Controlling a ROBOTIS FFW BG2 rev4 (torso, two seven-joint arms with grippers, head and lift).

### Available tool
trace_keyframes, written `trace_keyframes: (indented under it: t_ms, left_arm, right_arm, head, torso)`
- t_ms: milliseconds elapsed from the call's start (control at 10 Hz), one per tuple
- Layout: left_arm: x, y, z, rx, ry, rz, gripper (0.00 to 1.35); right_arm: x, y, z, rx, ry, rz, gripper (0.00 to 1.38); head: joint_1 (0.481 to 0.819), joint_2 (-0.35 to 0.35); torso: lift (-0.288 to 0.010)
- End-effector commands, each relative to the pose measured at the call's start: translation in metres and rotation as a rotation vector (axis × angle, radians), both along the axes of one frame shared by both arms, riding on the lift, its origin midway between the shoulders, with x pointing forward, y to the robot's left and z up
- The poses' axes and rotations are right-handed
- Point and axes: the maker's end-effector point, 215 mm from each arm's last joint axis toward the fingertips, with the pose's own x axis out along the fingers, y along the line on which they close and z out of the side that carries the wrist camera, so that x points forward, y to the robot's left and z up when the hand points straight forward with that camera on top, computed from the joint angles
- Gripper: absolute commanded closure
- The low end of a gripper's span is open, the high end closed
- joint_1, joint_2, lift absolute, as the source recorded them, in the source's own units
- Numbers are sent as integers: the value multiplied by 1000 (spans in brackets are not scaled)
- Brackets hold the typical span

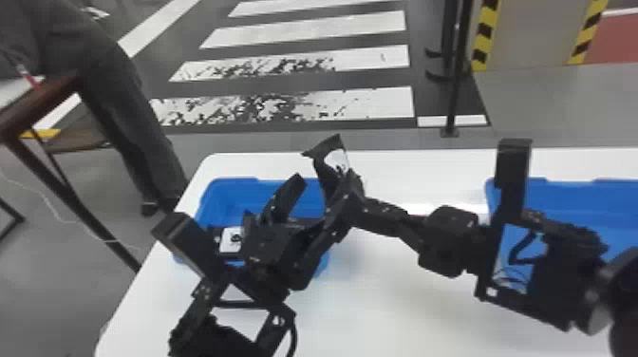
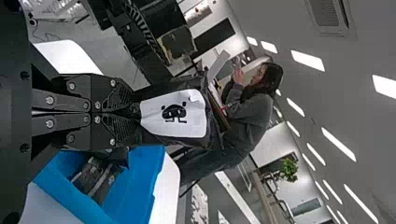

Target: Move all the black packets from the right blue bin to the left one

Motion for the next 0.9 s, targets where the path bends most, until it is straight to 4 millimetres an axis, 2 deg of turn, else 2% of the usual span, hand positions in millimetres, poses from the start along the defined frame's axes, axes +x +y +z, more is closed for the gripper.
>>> trace_keyframes:
  t_ms: [0, 200, 300, 400, 800]
  left_arm:
    - [1, 0, -1, 8, 2, 2, 136]
    - [0, -4, -3, 5, 13, -4, 136]
    - [1, -2, -2, 31, 0, 10, 400]
    - [-2, 5, 14, 32, -35, 64, 1228]
    - [-6, 12, 26, 4, -64, 110, 1208]
  right_arm:
    - [-17, 17, 0, 12, 21, 51, 1148]
    - [-42, 35, -1, 30, 46, 109, 1148]
    - [-45, 36, -2, 33, 54, 116, 1148]
    - [-44, 37, -1, 34, 53, 117, 1148]
    - [-39, 35, -2, 37, 53, 107, 1148]
  head:
    - [695, 251]
    - [695, 281]
    - [695, 298]
    - [695, 310]
    - [695, 331]
  torso:
    - [-140]
    - [-140]
    - [-140]
    - [-140]
    - [-140]
